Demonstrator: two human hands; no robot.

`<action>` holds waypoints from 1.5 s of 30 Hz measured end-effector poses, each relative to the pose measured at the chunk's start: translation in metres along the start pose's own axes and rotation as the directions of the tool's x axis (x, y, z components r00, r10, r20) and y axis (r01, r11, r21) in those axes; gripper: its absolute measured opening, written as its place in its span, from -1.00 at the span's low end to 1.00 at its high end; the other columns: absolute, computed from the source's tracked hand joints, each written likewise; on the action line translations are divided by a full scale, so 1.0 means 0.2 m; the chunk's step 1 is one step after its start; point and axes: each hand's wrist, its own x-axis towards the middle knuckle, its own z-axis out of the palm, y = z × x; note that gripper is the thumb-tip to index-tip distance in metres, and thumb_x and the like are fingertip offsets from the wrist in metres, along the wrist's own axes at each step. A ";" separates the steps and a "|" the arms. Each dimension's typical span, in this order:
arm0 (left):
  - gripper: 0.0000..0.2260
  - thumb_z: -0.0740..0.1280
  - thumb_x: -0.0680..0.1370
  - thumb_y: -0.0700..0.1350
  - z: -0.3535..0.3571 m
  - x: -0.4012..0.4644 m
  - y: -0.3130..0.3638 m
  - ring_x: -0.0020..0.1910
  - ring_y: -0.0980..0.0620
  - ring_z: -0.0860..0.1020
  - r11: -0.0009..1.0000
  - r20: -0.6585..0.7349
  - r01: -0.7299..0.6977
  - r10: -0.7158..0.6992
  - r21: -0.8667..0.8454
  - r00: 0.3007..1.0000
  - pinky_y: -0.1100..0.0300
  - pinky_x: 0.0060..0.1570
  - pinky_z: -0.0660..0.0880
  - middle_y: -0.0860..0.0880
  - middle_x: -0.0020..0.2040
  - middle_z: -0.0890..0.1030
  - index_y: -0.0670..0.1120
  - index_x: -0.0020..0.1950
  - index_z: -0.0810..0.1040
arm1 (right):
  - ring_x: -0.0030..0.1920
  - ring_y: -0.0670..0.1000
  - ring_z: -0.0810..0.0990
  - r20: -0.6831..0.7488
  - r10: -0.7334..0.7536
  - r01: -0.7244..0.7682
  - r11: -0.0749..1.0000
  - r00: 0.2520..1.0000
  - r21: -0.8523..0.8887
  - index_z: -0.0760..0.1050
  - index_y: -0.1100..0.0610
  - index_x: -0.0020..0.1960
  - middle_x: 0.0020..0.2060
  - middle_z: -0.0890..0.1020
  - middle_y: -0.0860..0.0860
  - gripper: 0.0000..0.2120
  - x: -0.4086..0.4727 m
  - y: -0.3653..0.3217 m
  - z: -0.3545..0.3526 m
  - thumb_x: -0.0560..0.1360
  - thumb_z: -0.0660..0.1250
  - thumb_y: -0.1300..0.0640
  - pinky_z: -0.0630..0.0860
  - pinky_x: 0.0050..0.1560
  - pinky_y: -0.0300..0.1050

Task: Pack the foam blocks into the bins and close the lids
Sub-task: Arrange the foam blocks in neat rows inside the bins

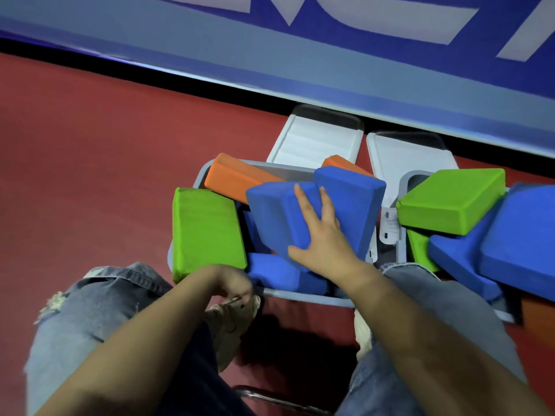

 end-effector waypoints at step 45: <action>-0.03 0.44 0.44 0.04 -0.23 -0.27 -0.34 0.36 -0.30 0.31 0.726 -0.508 0.000 -0.482 -0.688 0.714 -0.08 0.31 0.34 -0.24 0.45 0.11 0.13 0.55 -0.24 | 0.46 0.11 0.09 -0.327 -0.089 0.107 0.994 0.941 0.038 -0.20 -0.24 0.43 0.46 0.10 0.11 -0.03 0.07 -0.08 -0.01 0.40 0.46 0.17 0.16 0.45 0.04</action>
